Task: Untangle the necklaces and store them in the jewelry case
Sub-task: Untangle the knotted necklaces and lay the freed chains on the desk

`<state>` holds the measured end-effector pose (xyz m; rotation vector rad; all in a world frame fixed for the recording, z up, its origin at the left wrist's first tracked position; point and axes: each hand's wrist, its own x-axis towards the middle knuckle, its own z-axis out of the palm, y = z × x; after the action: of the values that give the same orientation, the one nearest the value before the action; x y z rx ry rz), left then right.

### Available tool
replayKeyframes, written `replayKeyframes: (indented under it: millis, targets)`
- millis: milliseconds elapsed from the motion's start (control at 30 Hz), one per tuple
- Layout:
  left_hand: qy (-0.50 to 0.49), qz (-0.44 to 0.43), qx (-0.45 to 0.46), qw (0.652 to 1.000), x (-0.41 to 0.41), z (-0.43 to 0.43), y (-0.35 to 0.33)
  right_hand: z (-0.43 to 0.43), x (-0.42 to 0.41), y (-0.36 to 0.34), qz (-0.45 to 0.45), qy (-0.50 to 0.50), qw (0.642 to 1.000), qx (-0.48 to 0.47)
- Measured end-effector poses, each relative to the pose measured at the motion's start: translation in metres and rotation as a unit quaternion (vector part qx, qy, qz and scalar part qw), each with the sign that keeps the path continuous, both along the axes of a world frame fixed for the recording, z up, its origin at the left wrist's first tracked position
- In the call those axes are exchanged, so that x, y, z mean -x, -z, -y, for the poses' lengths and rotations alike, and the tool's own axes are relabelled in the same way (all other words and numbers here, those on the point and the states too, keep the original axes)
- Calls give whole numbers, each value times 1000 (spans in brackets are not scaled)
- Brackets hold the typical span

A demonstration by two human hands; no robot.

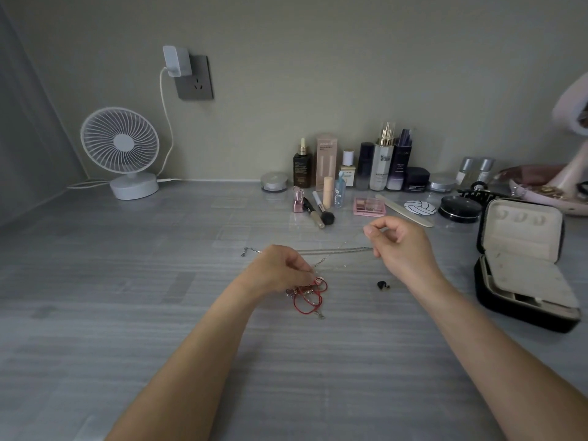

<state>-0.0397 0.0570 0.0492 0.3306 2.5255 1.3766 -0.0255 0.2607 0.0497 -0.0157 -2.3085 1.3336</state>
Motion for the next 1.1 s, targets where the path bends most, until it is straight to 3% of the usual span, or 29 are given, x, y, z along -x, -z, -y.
replayKeyframes:
  millis: [267,567,800,1100]
  targets:
    - [0,22,-46,999,-5,5,-9,-5,2,3,0,24,1000,-13]
    - [27,52,30,998,-2,10,-9,-7,3,3,1,37,999,-27]
    - [-14,24,-58,998,-8,10,-21,-12,5,5,-13,49,998,-30]
    - [-23,45,1,999,-9,9,-21,-12,3,3,-7,57,998,-20]
